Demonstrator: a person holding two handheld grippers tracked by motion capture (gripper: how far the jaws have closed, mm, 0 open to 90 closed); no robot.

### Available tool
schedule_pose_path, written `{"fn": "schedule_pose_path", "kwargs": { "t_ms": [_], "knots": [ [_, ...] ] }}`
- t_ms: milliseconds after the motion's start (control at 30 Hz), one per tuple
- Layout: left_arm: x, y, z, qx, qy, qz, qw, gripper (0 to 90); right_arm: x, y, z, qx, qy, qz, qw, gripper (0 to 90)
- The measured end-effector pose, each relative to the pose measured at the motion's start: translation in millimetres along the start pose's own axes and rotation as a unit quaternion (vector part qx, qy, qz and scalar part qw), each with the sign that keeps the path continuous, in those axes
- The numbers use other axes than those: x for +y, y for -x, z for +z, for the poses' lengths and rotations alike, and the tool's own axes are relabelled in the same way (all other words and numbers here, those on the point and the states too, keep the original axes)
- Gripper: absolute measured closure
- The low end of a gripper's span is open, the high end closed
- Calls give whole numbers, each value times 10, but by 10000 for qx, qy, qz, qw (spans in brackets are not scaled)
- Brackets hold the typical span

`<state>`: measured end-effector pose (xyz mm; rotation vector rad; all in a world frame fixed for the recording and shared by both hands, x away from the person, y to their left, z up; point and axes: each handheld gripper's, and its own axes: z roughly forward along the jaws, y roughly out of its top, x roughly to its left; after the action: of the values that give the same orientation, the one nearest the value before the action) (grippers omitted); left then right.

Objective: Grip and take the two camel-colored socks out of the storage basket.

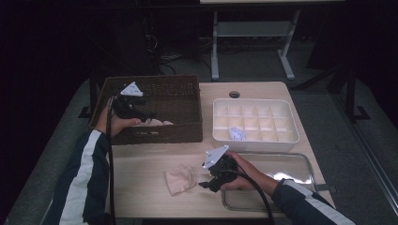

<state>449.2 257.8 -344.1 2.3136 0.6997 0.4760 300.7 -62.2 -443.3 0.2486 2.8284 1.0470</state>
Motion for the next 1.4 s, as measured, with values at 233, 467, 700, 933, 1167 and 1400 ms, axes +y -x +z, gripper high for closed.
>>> {"fn": "schedule_pose_path", "kwargs": {
  "t_ms": [233,467,700,933,1167,1400],
  "knots": [
    [115,-92,566,-538,-768,35,9956,323,-16,14,13,-1,-14,-9,10000,296],
    [101,-103,897,-765,-1353,120,9878,322,-49,-4,53,62,-159,-12,9999,292],
    [108,-30,1118,-1481,-1982,217,9687,394,-70,2,68,120,-219,23,9997,291],
    [72,-4,1268,-1237,-2666,505,9545,495,-57,-18,94,149,-284,-46,9995,291],
    [105,-22,1173,-925,-2388,699,9641,844,-70,-16,93,135,-308,-34,9994,292],
    [195,-117,904,-158,-1253,398,9912,846,-74,-8,69,91,-250,1,9996,291]
  ]
}}
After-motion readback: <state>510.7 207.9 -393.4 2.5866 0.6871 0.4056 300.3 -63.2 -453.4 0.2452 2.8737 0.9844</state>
